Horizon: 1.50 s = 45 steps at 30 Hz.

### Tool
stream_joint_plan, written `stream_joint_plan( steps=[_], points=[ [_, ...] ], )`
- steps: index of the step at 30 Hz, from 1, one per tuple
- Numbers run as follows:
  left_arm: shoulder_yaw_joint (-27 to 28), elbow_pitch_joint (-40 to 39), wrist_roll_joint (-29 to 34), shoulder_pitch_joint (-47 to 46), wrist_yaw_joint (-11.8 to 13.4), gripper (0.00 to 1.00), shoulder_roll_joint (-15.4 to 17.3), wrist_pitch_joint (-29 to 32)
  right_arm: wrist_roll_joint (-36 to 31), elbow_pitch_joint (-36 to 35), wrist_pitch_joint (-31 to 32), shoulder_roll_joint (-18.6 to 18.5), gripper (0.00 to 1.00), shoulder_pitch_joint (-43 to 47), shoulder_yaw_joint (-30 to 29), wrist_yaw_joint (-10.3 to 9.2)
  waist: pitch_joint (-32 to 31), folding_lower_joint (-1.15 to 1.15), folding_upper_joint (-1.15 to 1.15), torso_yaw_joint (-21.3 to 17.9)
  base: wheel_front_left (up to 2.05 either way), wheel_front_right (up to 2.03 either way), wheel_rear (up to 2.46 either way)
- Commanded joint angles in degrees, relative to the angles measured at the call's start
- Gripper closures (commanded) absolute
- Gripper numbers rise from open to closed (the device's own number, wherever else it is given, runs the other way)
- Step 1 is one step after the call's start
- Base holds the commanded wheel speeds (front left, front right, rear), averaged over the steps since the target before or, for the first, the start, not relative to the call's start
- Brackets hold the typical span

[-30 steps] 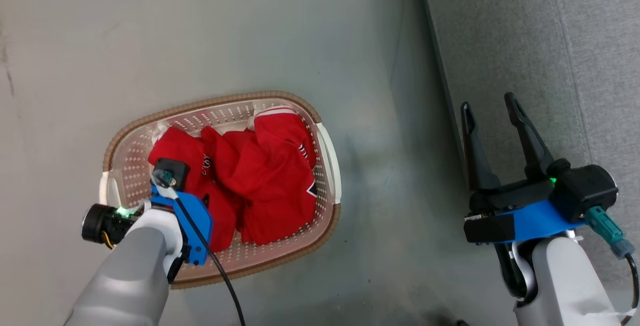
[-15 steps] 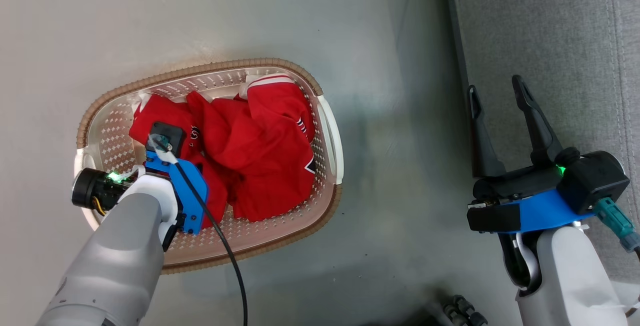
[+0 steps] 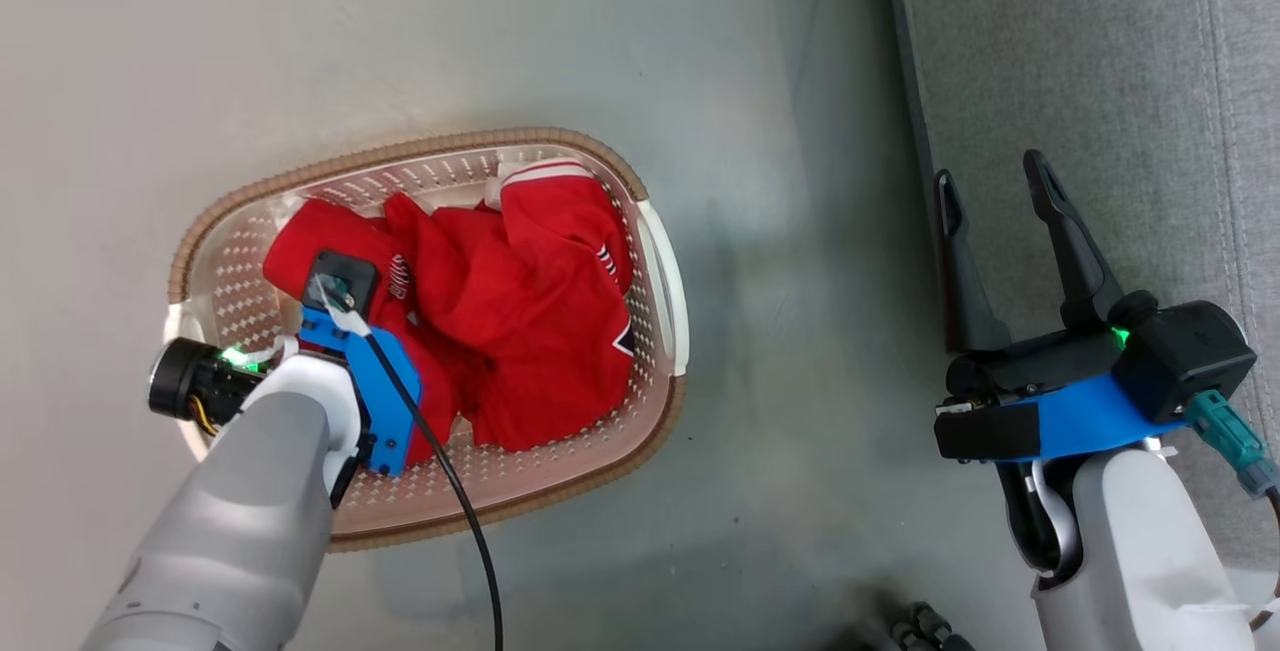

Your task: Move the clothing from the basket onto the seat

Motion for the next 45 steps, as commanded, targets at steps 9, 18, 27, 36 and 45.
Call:
stream_joint_plan(
  steps=[9, 18, 27, 36, 45],
  points=[
    [-0.4, -0.6, -2.0, 3.1, -1.0, 1.0, -2.5, -6.6, -0.7, 1.8, -0.2, -0.2, 0.0, 2.4, -0.4, 0.02, -7.2, 0.0, 0.0, 2.9, 0.0, 0.0, 0.0],
    [-1.5, -3.9, -5.4, 7.1, -1.1, 1.0, -4.7, -12.6, -1.7, 3.9, -0.2, -0.2, 0.0, 4.9, -0.5, 0.03, -16.6, 0.0, 0.0, 5.0, 0.0, 0.0, 0.0],
    [-2.1, -9.6, -11.9, 10.0, -1.1, 1.0, -4.9, -15.1, -2.1, 5.8, -0.2, -0.2, 0.0, 9.0, -0.9, 0.02, -25.2, 0.0, 0.0, 6.7, 0.0, 0.0, 0.0],
    [-3.0, -17.4, -17.5, 9.9, -1.1, 1.0, -3.0, -17.0, -1.7, 7.2, -0.2, -0.2, 0.0, 13.6, -0.7, 0.03, -33.8, 0.0, 0.0, 7.8, 0.0, 0.0, 0.0],
    [-3.2, -25.9, -18.6, 7.4, -1.1, 1.0, -1.9, -18.2, -1.0, 8.2, -0.2, -0.2, 0.0, 17.5, -0.6, 0.02, -40.7, 0.0, 0.0, 7.9, 0.0, 0.0, 0.0]
  ],
)
